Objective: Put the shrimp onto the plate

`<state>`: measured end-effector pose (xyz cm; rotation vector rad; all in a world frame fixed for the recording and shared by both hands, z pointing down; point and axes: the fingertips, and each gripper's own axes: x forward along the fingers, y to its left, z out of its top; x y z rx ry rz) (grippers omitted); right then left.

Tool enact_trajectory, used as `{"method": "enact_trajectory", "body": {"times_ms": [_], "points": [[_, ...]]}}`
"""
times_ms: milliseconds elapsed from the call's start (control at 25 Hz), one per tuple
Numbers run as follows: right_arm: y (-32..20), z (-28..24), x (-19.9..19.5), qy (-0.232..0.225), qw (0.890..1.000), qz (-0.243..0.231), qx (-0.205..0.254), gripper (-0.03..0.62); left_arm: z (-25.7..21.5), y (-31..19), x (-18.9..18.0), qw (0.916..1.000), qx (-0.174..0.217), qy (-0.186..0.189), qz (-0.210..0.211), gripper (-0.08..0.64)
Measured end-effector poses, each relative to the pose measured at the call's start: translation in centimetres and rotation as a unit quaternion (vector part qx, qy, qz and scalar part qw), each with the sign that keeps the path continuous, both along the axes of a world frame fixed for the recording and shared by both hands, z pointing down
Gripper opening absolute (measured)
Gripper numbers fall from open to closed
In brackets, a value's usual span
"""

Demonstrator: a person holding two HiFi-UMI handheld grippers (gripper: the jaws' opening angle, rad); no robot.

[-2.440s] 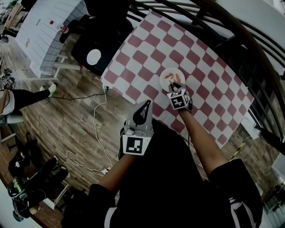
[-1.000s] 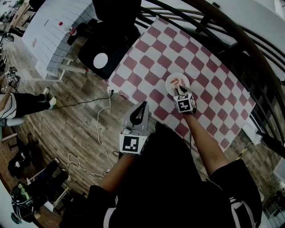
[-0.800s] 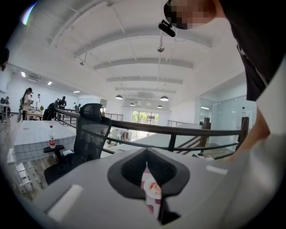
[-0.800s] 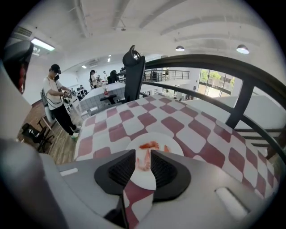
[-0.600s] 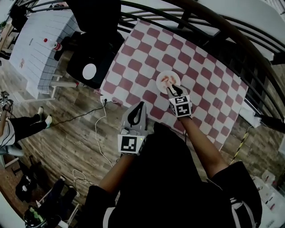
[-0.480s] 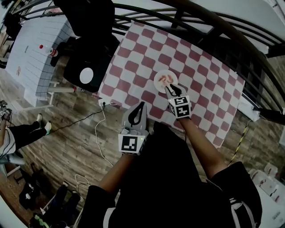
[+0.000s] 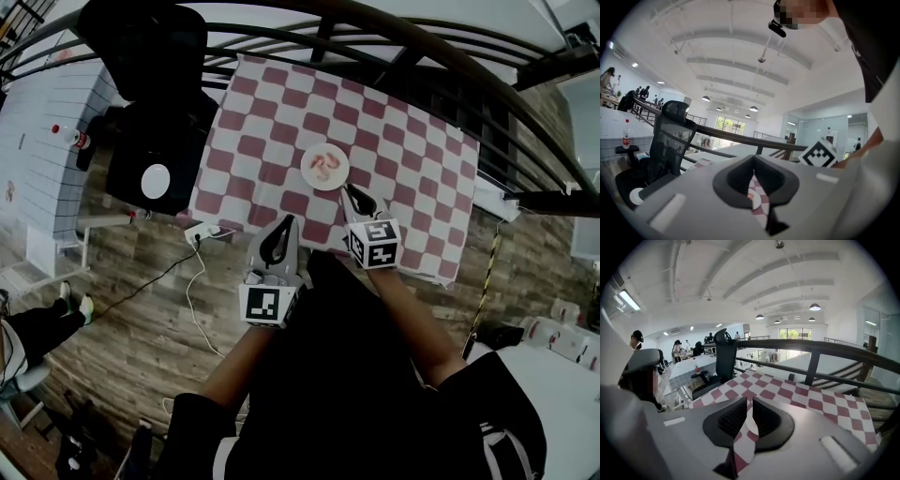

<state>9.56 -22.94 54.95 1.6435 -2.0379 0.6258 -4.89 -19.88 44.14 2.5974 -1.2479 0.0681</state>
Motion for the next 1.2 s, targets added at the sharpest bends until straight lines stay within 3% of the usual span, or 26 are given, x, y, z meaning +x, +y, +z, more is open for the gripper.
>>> {"method": "enact_trajectory", "body": {"times_ms": [160,320,640,840,1040,1200], "points": [[1.4,-3.8,-1.3,-0.015,0.999,0.015,0.036,0.022,-0.5,0.5,-0.7,1.0,-0.003,0.0,0.009,0.009],[3.5,-7.9,-3.7,-0.031,0.997,-0.008,0.075,0.0,-2.5,2.2,0.1,0.9983,0.033,-0.004,0.047,0.009],[7.9,-14.7,-6.1,-0.043,0.985,-0.012,0.168,-0.002,-5.9,5.1,1.8,0.9953,0.058,0.004,0.077,0.009],[10.8,-17.9,-4.4,-0.025,0.976,0.013,0.216,-0.002,-8.0,6.4,3.3,0.9946,0.074,0.008,0.073,0.009],[13.1,-19.8,-1.1,-0.01,0.972,0.056,0.229,-0.002,-9.9,7.4,6.2,0.9915,0.096,-0.004,0.088,0.009],[14.8,-20.9,0.4,0.005,0.967,0.077,0.244,-0.002,-10.9,8.9,7.8,0.9876,0.111,0.009,0.111,0.009]]}}
